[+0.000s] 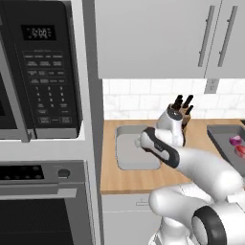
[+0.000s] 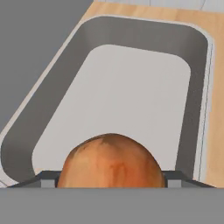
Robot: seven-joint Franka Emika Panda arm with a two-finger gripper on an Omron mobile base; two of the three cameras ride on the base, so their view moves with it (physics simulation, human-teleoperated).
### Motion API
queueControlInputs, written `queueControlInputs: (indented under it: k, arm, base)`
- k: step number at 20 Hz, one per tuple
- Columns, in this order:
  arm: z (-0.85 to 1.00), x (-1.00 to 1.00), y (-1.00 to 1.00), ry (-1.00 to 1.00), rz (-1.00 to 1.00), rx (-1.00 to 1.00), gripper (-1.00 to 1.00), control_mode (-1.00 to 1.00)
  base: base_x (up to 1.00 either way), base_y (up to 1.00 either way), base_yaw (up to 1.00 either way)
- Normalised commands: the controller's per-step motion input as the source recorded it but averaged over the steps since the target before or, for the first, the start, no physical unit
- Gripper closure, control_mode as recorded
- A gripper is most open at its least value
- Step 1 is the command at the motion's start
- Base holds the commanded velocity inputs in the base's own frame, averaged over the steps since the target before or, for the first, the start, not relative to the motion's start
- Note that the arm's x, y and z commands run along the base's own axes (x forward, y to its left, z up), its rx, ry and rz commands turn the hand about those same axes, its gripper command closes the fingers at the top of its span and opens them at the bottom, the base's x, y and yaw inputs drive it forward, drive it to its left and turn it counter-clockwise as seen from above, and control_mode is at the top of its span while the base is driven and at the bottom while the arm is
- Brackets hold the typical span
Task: Place one onion and one steak in each tupperware on the nearby counter, to pack two identical lunches.
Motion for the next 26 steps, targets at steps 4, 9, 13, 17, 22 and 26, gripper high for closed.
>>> queueControlInputs:
  k: [4,9,13,17,22,26]
  arm:
    - [-0.28,0.89,-0.01,0.0,0.0,0.0,1.0,-1.0]
    - [-0.42,0.83,-0.01,0.0,0.0,0.0,1.0,-1.0]
    - [-0.32,0.52,-0.02,0.0,0.0,0.0,-1.0,-1.0]
    - [0.41,-0.15,-0.19,-0.05,0.0,0.03,-1.0,-1.0]
    - [0.87,-0.28,-0.12,-0.09,0.0,0.02,-1.0,-1.0]
    - [0.47,-0.33,-0.01,-0.05,0.0,0.0,-1.0,-1.0]
  base:
    - [0.0,0.0,0.0]
    - [0.0,0.0,0.0]
    - [0.0,0.0,0.0]
    - [0.0,0.0,0.0]
    - [0.0,0.0,0.0]
    - [0.0,0.0,0.0]
